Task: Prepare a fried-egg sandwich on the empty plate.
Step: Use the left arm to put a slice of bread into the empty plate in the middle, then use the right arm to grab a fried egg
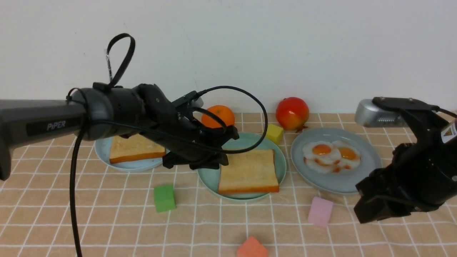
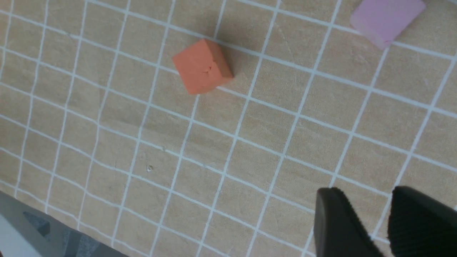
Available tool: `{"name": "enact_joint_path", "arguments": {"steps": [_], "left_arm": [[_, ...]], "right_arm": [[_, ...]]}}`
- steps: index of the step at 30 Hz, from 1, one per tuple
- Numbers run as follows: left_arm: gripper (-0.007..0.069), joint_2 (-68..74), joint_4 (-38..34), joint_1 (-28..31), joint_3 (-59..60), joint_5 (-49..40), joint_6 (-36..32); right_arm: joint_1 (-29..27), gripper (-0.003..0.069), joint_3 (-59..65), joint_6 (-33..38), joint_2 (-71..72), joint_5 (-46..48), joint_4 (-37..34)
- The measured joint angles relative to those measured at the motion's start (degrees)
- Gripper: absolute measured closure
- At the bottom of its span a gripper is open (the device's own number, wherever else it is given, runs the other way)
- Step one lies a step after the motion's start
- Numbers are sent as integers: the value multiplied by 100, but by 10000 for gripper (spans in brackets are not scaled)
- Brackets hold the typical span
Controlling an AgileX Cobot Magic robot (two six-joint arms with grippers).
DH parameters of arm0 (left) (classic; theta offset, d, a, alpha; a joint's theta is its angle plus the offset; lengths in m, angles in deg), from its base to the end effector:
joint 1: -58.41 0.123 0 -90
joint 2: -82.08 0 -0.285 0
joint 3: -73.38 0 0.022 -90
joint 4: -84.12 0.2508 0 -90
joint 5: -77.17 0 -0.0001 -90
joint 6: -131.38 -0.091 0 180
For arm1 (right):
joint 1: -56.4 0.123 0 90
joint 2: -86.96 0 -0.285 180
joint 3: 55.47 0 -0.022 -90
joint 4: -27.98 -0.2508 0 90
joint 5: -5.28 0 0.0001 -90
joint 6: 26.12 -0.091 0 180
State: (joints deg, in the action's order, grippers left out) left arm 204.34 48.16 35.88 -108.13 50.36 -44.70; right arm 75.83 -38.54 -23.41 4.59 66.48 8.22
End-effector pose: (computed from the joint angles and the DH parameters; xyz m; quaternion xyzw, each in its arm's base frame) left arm 0.3894 -0.1877 0.1846 -0.0750 0.9378 -0.2658 0.2104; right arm 0.2214 0.1067 0.3055 -0.1315 0.9636 0.1847 0.1415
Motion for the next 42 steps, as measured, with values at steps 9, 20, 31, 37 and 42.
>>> {"name": "enact_joint_path", "arguments": {"steps": [9, 20, 31, 37, 42], "left_arm": [[237, -279, 1070, 103, -139, -449, 247], [375, -2311, 253, 365, -868, -3117, -1784], [496, -4137, -853, 365, 1545, -3372, -3268], [496, -4785, -556, 365, 1759, -2409, -3317], [494, -4876, -480, 365, 1760, -1923, -3317]], "right_arm": [[0, 418, 0, 0, 0, 0, 127], [-47, 418, 0, -1481, 0, -1172, 1649], [-1352, 378, 0, -2582, -405, -2265, 1594], [-2069, 375, -4, -533, -1262, -2418, -1507], [-2198, 351, -4, 874, -1916, -2463, -3555]]}}
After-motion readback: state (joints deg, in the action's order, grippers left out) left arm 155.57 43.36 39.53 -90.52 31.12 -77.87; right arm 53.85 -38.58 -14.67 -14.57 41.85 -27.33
